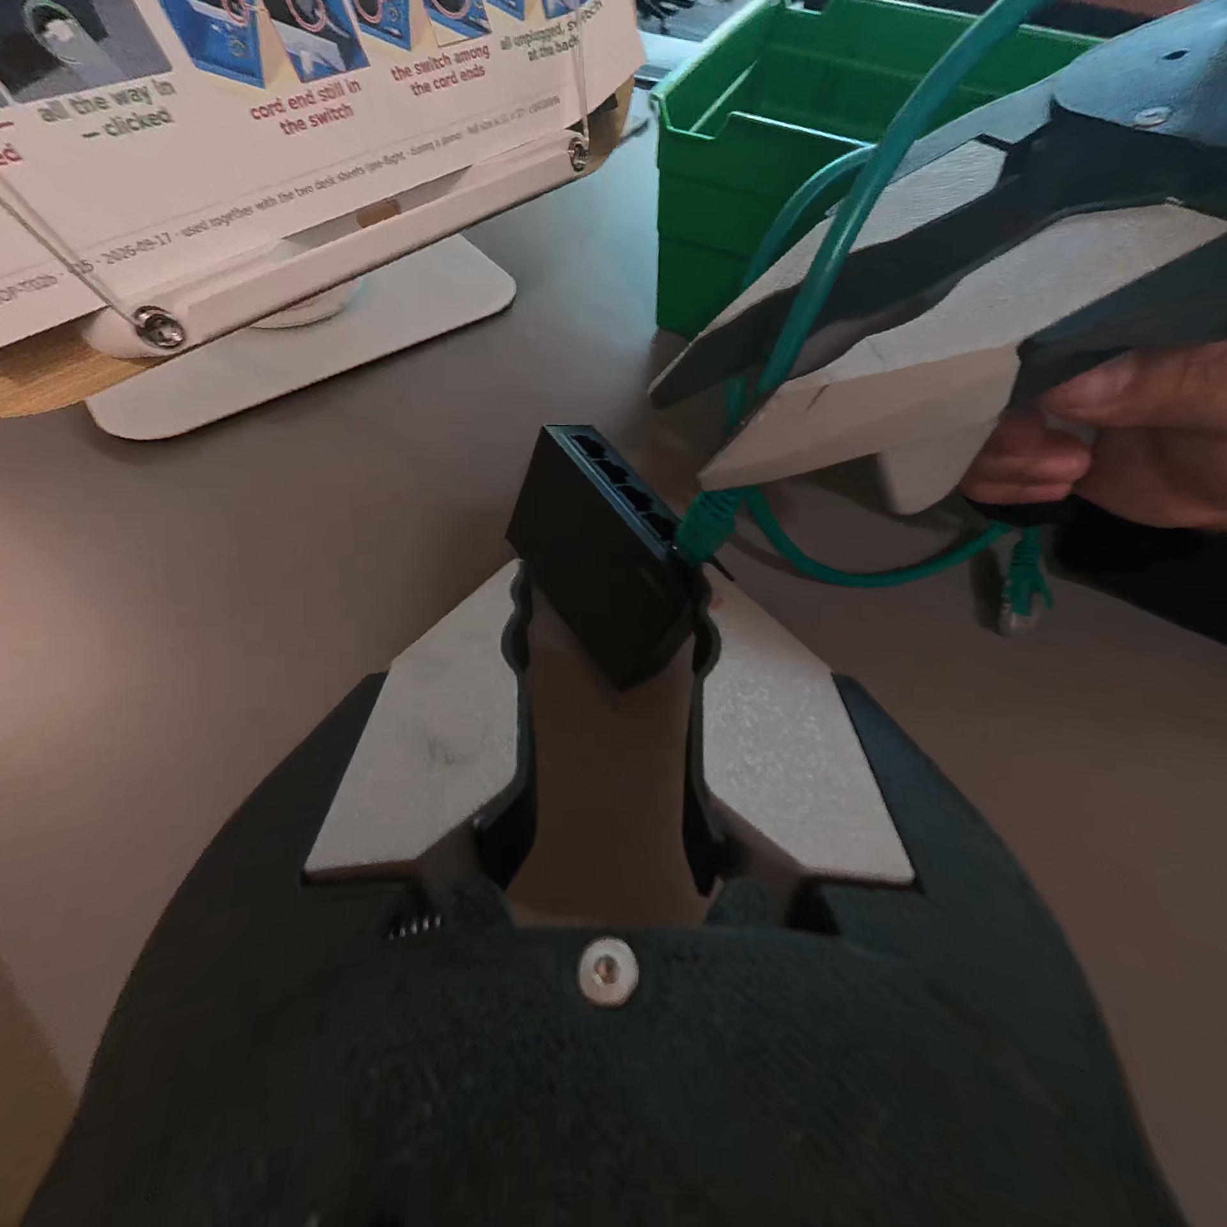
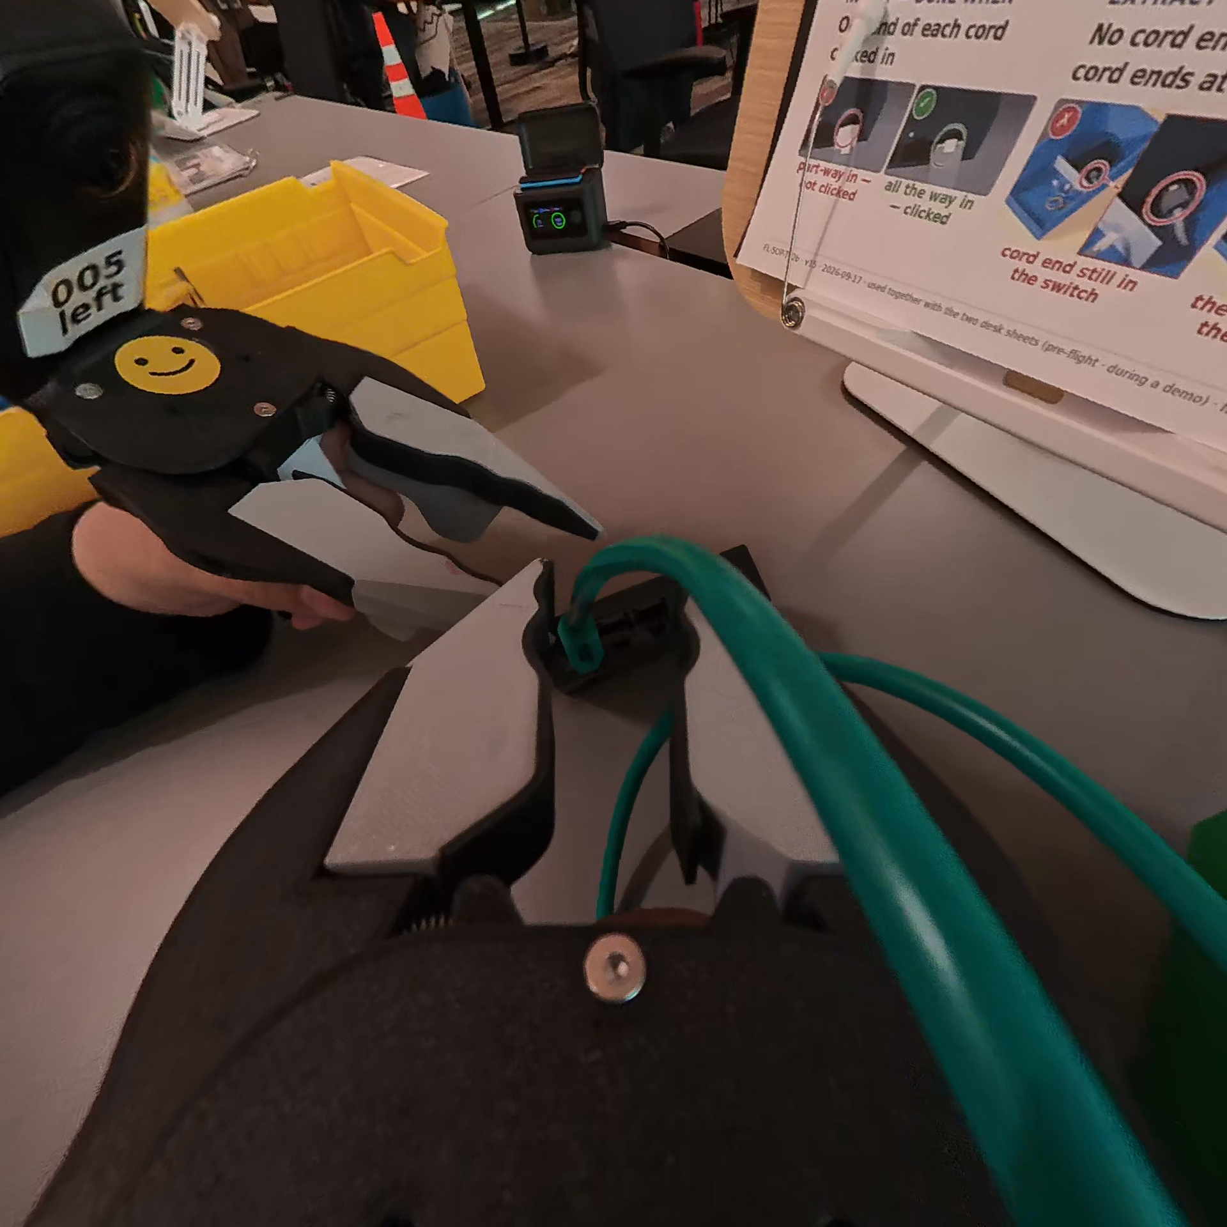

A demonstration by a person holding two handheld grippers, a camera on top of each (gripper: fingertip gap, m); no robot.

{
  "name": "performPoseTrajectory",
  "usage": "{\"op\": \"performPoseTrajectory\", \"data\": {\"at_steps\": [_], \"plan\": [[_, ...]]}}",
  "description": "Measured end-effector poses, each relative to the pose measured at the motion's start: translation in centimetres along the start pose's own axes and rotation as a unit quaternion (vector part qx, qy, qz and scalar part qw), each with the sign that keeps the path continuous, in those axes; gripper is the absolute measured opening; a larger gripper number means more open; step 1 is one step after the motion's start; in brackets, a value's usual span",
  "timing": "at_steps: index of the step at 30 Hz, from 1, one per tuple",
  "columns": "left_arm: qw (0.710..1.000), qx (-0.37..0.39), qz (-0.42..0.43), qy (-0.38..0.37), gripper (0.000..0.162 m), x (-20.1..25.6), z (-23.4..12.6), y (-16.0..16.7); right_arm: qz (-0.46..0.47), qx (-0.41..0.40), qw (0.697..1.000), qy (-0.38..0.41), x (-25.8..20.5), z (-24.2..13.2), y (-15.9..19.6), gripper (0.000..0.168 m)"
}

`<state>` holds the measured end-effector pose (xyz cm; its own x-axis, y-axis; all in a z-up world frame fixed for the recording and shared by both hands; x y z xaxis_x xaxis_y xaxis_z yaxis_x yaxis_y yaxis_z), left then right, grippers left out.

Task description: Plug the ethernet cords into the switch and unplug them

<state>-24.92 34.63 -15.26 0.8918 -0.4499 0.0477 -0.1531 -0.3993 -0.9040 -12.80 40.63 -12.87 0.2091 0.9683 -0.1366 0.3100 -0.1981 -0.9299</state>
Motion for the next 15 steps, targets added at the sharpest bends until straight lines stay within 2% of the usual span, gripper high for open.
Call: {"op": "performPoseTrajectory", "data": {"at_steps": [4,6,12,14,15], "plan": [[0.996,0.010,0.002,-0.092,0.052,1.1,-1.7,0.4,-0.013,-0.002,1.000,-0.004,-0.2,0.3,0.2,0.031],[0.995,0.015,0.005,-0.102,0.052,2.7,-3.7,0.4,-0.017,-0.001,1.000,-0.010,-0.5,0.3,0.2,0.032],[0.996,0.040,0.003,-0.077,0.057,7.7,-13.4,-1.4,-0.024,0.025,0.999,-0.030,-1.8,-0.1,-0.6,0.041],[0.995,0.036,0.000,-0.097,0.055,7.4,-17.5,-2.3,-0.027,0.036,0.999,-0.026,-2.0,-0.4,-1.0,0.039],[0.991,0.024,0.001,-0.130,0.055,6.7,-19.6,-2.5,-0.029,0.039,0.998,-0.025,-2.1,-0.5,-1.1,0.039]]}}
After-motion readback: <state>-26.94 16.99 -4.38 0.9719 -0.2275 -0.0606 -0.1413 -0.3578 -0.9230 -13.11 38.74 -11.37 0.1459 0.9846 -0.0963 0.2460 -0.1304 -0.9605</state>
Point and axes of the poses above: each gripper's, where its closed fingertips meet, z out along the fingers, y out of its underside, x = y × z across the jaws, the point moved 8 cm from there along -z, back along the fingers, and after that the axes turned 2 degrees about x, right-handed, at the moved point
